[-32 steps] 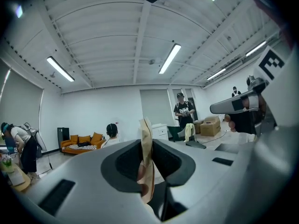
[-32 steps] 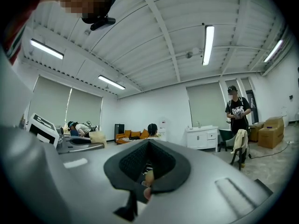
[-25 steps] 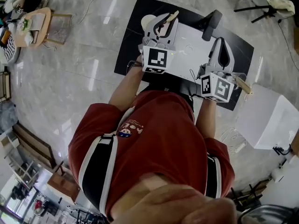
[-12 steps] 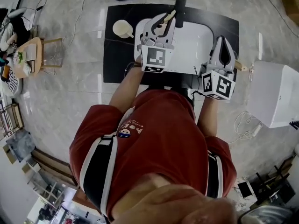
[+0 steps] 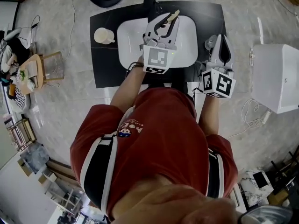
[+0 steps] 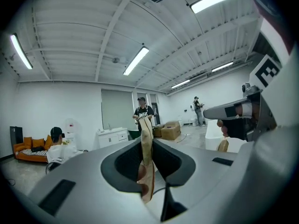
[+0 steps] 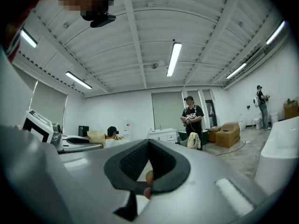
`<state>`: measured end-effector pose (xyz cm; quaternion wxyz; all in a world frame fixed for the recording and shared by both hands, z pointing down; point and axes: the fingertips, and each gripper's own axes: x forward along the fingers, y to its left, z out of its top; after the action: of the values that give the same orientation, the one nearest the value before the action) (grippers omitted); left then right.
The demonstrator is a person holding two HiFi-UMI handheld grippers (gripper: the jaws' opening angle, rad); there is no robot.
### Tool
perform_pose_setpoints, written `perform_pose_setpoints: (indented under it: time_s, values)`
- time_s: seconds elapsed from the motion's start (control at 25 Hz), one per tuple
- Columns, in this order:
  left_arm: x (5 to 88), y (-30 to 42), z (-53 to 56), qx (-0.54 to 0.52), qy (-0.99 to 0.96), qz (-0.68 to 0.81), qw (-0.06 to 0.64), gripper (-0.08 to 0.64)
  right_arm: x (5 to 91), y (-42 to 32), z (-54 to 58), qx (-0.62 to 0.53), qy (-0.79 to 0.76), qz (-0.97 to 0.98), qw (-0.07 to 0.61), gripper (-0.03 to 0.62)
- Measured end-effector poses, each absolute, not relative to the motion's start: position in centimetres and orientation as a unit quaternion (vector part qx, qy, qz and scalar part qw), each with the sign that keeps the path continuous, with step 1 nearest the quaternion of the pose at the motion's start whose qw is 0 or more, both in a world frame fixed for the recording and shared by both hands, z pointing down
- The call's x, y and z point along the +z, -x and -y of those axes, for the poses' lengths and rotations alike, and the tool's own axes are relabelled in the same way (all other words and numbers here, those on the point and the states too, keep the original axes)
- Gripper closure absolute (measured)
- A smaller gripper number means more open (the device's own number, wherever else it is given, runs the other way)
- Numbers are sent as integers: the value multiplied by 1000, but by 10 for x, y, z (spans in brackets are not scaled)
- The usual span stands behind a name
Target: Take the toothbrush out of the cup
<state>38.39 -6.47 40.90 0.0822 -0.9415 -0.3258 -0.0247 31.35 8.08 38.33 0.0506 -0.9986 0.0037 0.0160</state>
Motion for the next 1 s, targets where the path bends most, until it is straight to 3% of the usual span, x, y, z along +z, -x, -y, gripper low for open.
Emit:
perform_pose_setpoints:
  time_s: [0.32, 0.4, 0.64, 1.0]
  values:
    - [425, -364, 3, -36, 919, 383, 88, 491, 385, -269, -139, 47, 995, 59, 61, 578]
    - [429, -361, -8, -41, 914, 393, 88, 491, 391, -261, -145, 44, 995, 56, 71, 453]
    - [442, -352, -29, -55, 905, 411, 97, 491, 425, -249, -158, 15, 993, 54, 101, 313]
    - [459, -348, -41, -73, 903, 409, 111, 491, 487, -259, -158, -59, 990, 23, 126, 262]
